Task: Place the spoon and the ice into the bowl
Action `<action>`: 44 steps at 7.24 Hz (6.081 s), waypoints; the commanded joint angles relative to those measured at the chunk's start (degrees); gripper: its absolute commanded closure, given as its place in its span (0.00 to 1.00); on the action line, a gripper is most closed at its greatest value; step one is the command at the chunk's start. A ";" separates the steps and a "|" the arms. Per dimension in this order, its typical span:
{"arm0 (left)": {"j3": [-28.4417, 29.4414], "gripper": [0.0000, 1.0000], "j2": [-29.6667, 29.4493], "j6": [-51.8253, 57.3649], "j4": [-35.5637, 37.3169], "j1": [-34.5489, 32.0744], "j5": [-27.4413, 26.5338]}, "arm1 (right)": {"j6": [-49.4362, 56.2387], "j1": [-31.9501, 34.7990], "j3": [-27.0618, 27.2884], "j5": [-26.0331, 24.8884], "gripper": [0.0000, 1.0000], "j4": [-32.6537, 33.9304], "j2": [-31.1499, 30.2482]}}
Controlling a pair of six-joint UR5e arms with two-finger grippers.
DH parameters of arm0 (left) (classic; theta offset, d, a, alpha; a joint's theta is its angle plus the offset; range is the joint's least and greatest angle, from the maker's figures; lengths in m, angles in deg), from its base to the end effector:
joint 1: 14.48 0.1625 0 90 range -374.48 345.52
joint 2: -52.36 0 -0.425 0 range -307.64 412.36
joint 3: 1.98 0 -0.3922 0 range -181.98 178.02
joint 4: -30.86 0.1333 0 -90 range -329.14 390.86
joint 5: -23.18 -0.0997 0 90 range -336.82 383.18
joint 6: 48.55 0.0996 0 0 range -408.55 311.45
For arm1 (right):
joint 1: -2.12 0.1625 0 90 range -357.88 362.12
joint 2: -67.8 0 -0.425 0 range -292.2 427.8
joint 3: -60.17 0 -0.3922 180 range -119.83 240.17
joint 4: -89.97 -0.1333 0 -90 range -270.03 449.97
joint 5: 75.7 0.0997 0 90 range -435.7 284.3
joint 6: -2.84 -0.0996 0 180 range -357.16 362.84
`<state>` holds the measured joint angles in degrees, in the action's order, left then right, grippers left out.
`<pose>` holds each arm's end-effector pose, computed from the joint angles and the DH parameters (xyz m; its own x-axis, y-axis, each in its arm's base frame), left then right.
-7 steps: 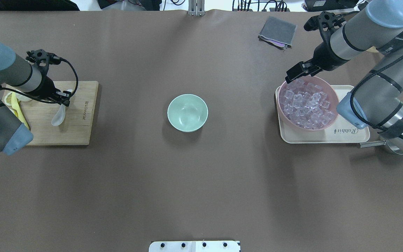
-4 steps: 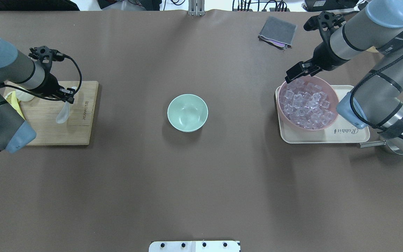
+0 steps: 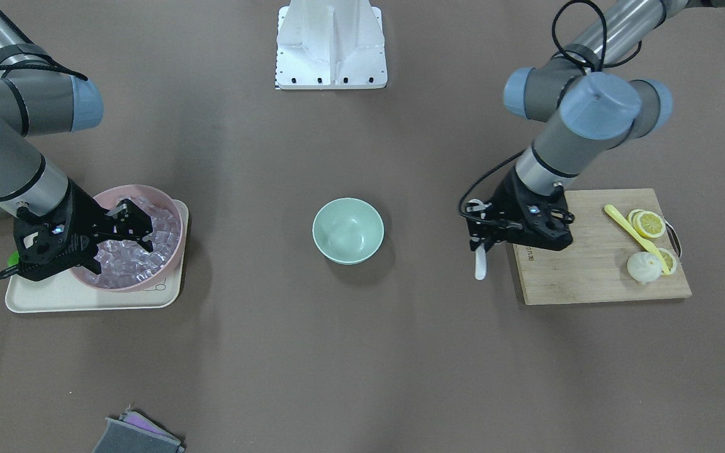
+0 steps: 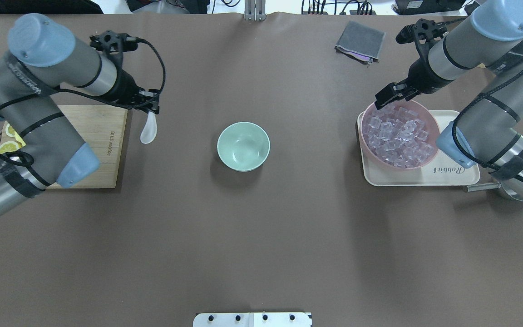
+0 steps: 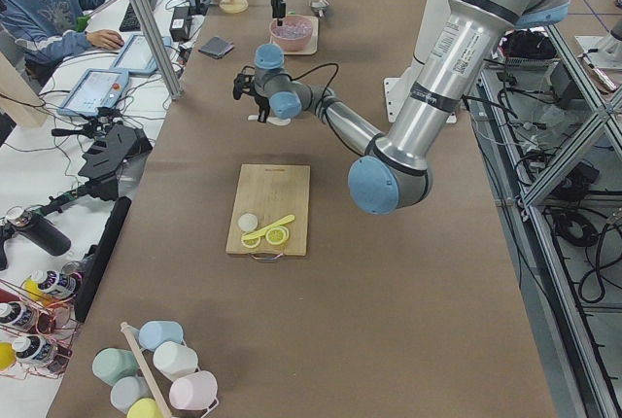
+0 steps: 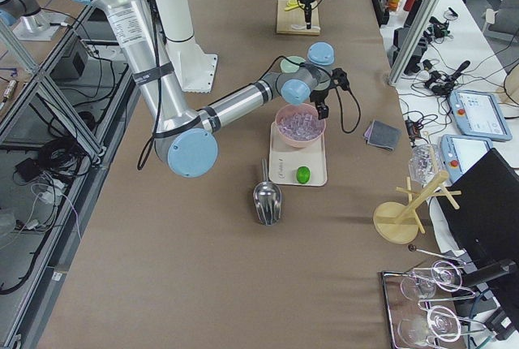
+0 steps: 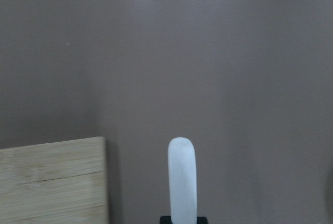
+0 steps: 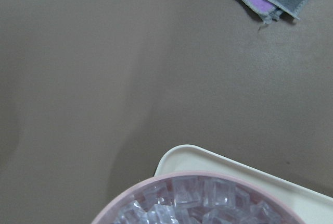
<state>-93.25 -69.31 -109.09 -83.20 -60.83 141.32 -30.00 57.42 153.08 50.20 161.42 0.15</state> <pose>0.4071 -0.5518 0.2752 0.5069 0.0970 -0.8566 0.1329 0.9730 0.1888 -0.3051 -0.5722 0.3774 0.5882 -0.3461 0.7309 0.1093 0.9295 0.3522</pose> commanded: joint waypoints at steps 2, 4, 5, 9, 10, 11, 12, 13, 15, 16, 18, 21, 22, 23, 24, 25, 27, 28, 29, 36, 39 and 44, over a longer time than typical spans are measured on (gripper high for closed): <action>0.04 1.00 -9.72 -5.21 7.09 4.68 -3.61 | 0.23 0.08 0.17 0.13 0.16 0.01 -3.01; 0.48 1.00 -11.22 -5.21 6.92 5.47 -3.61 | 0.14 -0.01 0.69 0.74 0.16 -0.08 -4.85; 1.26 1.00 -11.49 -5.21 6.31 6.44 -5.70 | 0.14 -0.10 0.69 0.92 0.16 -0.17 -5.12; 8.01 1.00 -15.10 -5.12 1.86 10.58 -11.61 | 0.14 -0.80 0.87 1.18 0.16 -0.17 -6.09; 11.08 1.00 -15.18 -4.95 -1.83 10.66 -12.05 | 0.14 -0.80 0.96 1.71 0.16 -0.25 -6.44; 11.64 1.00 -15.18 -4.86 -2.65 10.58 -13.10 | 0.14 -0.89 1.04 1.97 0.16 -0.25 -6.62; 11.64 0.61 -15.27 -5.03 -2.66 10.66 -13.28 | -0.04 -0.89 1.74 2.50 0.17 -0.17 -6.70; 11.56 0.03 -15.10 -4.86 -2.66 10.58 -13.28 | -0.04 -0.98 2.18 2.85 0.17 -0.17 -7.31; 11.64 0.02 -15.09 -4.86 -2.66 10.58 -13.28 | -0.39 -2.11 2.28 2.33 0.28 -0.17 -7.76; 11.64 0.02 -15.09 -4.86 -2.66 10.49 -13.28 | -0.39 -2.38 2.19 2.15 0.28 -0.17 -7.76; 11.64 0.03 -15.09 -4.86 -2.75 10.49 -13.37 | -0.04 -2.73 1.75 1.97 0.34 -0.17 -7.67; 11.47 0.03 -14.92 -4.94 -2.75 10.49 -13.28 | 0.05 -2.56 1.75 2.33 0.67 -0.17 -8.11; 11.47 0.02 -14.92 -4.86 -2.75 10.49 -13.28 | 0.05 -2.56 1.92 2.67 0.85 -0.17 -8.11; 11.47 0.02 -14.92 -4.94 -2.75 10.49 -13.28 | 0.14 -2.56 1.66 2.85 0.99 -0.17 -8.11; 11.29 0.02 -14.83 -4.94 -2.75 10.49 -13.28 | 0.22 -2.47 2.18 3.20 1.00 0.18 -7.94; 11.29 0.03 -14.83 -5.03 -3.44 10.49 -13.28 | 0.22 -1.95 2.27 4.60 1.00 0.27 -7.85; 9.11 0.03 -14.57 -5.03 -3.36 10.14 -13.20 | 0.14 2.34 4.02 9.33 1.00 0.62 -7.67; 3.09 0.03 -10.56 -4.77 -3.19 9.88 -13.02 | -0.65 2.62 6.21 9.71 1.00 0.71 -7.50; -3.06 0.03 -6.35 -4.51 -2.58 8.13 -12.58 | -4.14 2.37 6.40 9.54 1.00 0.71 -4.71; -11.91 0.02 15.75 17.02 -3.19 -12.45 10.10 | -38.27 -21.44 -7.73 -16.83 1.00 -3.56 23.00; -11.48 0.02 15.23 16.32 -3.10 -12.36 9.48 | -42.23 -25.32 -7.93 -22.37 0.00 -7.90 21.34; -11.30 0.02 18.37 17.38 -2.57 -17.35 5.88 | -27.36 -3.77 6.83 -3.88 0.00 -2.37 2.84</action>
<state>-104.60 -52.81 -92.23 -85.83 -75.91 147.34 -65.02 45.37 157.25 39.99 158.14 9.37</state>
